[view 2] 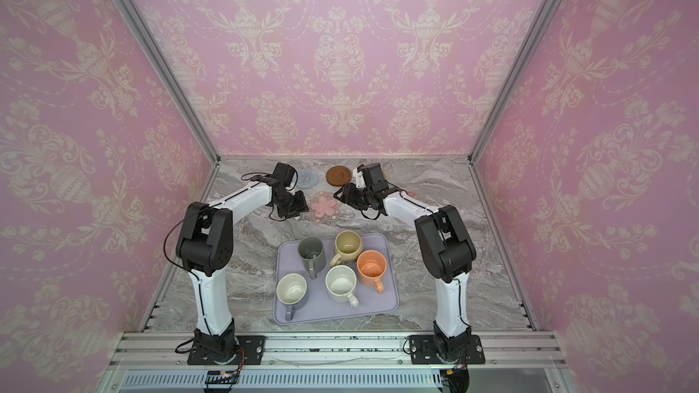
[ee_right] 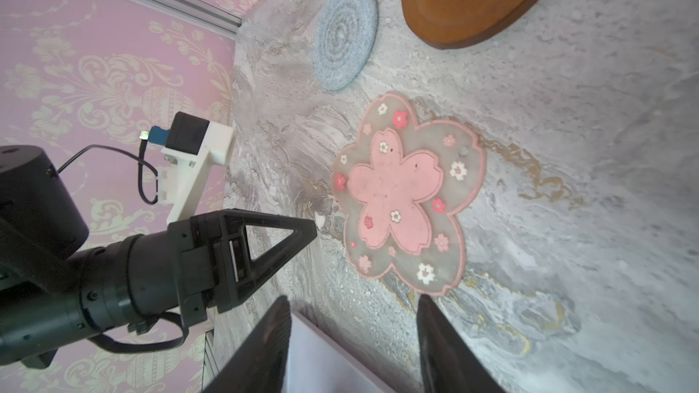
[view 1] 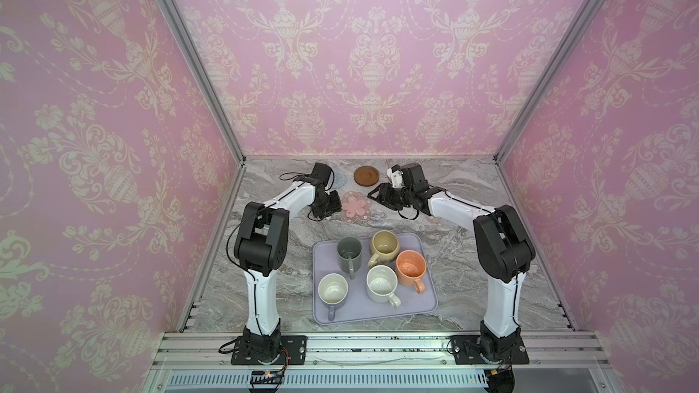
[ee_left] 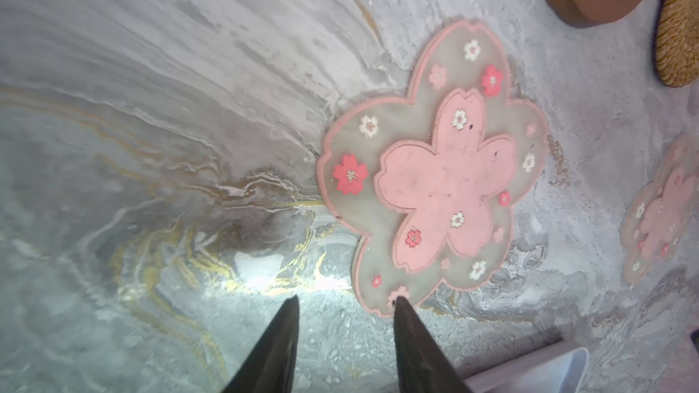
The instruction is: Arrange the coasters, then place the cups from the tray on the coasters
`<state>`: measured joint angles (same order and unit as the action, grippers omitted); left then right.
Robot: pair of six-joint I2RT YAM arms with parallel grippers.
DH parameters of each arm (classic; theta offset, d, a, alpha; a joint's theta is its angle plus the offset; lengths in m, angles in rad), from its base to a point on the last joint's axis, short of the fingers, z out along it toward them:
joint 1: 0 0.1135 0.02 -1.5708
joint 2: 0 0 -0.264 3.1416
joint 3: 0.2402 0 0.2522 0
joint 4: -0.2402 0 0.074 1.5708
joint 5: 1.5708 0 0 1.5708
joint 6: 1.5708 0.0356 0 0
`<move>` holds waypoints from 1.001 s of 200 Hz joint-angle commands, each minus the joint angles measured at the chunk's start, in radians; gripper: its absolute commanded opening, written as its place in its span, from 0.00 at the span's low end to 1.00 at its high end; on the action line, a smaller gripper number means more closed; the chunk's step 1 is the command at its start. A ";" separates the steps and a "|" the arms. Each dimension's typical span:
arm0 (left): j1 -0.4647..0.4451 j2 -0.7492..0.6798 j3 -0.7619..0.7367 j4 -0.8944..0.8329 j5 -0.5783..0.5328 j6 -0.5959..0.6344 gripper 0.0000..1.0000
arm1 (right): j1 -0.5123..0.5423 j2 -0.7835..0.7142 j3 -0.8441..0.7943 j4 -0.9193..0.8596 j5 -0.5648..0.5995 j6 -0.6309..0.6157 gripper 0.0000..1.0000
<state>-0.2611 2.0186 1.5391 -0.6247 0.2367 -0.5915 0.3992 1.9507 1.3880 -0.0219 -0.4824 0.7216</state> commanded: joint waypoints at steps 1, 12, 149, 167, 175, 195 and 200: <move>-0.008 -0.059 0.067 -0.070 -0.057 0.050 0.44 | -0.025 -0.068 -0.039 -0.089 0.026 -0.085 0.56; -0.017 -0.057 0.093 -0.067 -0.040 0.050 0.44 | -0.042 -0.098 -0.057 -0.118 0.043 -0.111 0.56; -0.085 0.083 0.276 -0.150 -0.048 0.082 0.44 | -0.050 0.069 -0.025 -0.058 -0.024 -0.077 0.55; -0.080 0.085 0.238 -0.139 -0.039 0.082 0.44 | -0.035 0.124 0.025 -0.062 -0.023 -0.069 0.55; -0.075 0.083 0.219 -0.129 -0.027 0.079 0.44 | -0.032 0.144 0.040 -0.054 -0.024 -0.059 0.55; -0.059 0.082 0.162 -0.090 0.012 0.065 0.44 | -0.030 0.181 0.067 -0.040 -0.028 -0.039 0.55; -0.055 0.081 0.149 -0.082 0.018 0.062 0.44 | -0.030 0.190 0.074 -0.040 -0.028 -0.038 0.55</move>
<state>-0.3405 2.0903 1.7515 -0.7197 0.2249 -0.5388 0.3706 2.1086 1.4117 -0.0856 -0.4934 0.6495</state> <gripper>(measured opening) 0.442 0.550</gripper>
